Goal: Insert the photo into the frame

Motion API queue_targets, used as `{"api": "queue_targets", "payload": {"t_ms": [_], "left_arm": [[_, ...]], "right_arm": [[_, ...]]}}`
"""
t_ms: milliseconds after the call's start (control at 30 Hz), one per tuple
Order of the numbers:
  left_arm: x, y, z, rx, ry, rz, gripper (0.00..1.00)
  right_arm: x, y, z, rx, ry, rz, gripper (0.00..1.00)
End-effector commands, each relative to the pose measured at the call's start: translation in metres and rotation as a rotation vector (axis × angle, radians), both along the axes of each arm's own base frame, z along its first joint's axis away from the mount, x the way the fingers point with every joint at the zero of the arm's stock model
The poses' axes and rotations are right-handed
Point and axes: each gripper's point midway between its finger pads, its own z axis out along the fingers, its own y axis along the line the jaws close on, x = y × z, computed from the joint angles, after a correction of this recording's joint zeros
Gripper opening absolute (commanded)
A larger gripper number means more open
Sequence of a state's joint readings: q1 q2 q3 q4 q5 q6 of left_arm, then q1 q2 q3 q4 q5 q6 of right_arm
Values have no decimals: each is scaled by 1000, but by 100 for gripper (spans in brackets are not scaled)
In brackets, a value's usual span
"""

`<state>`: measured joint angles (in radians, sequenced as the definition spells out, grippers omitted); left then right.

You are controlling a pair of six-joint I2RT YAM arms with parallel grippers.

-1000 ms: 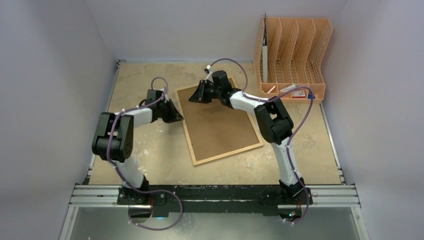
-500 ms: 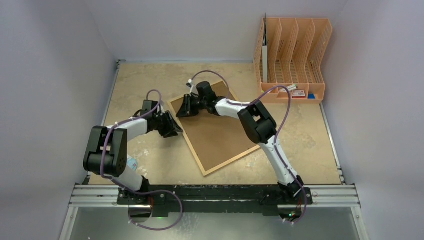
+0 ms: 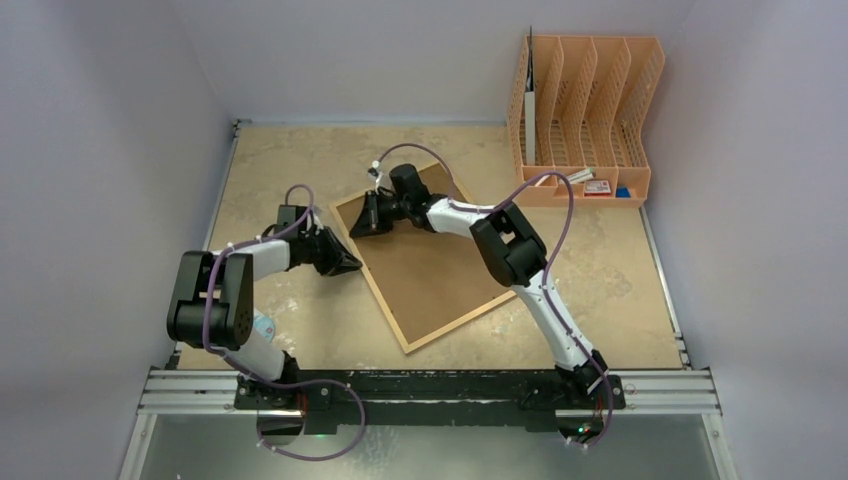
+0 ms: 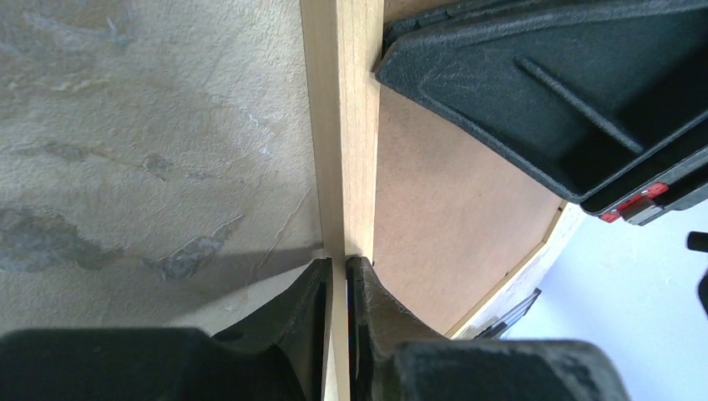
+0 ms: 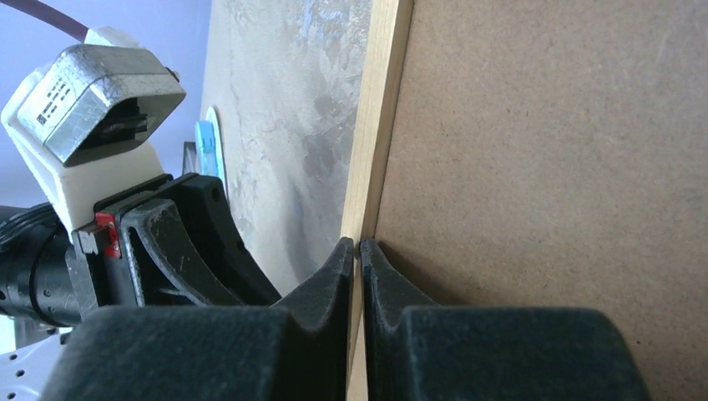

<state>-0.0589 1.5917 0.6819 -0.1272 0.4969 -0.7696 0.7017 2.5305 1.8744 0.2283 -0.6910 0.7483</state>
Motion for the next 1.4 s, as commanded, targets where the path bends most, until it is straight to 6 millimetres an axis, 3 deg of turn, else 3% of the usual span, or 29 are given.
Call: {"api": "queue_targets", "payload": {"t_ms": [0, 67, 200, 300, 400, 567, 1367], "left_arm": [[-35, 19, -37, 80, 165, 49, 12], [-38, 20, -40, 66, 173, 57, 6], [-38, 22, -42, 51, 172, 71, 4], [-40, 23, -44, 49, 183, 71, 3], [-41, 22, -46, 49, 191, 68, 4], [-42, 23, -49, 47, 198, 67, 4], [-44, 27, -52, 67, 205, 66, 4]], "right_arm": [[-3, 11, 53, 147, -101, 21, 8], [-4, 10, 64, 183, -128, 18, 9], [-3, 9, 72, 197, -160, 4, 28], [0, 7, 73, 191, -172, -17, 32], [6, 9, 69, 172, -177, -32, 30], [8, 13, 48, 127, -125, -24, 17], [-4, 3, -16, -31, 12, 1, 14]]}}
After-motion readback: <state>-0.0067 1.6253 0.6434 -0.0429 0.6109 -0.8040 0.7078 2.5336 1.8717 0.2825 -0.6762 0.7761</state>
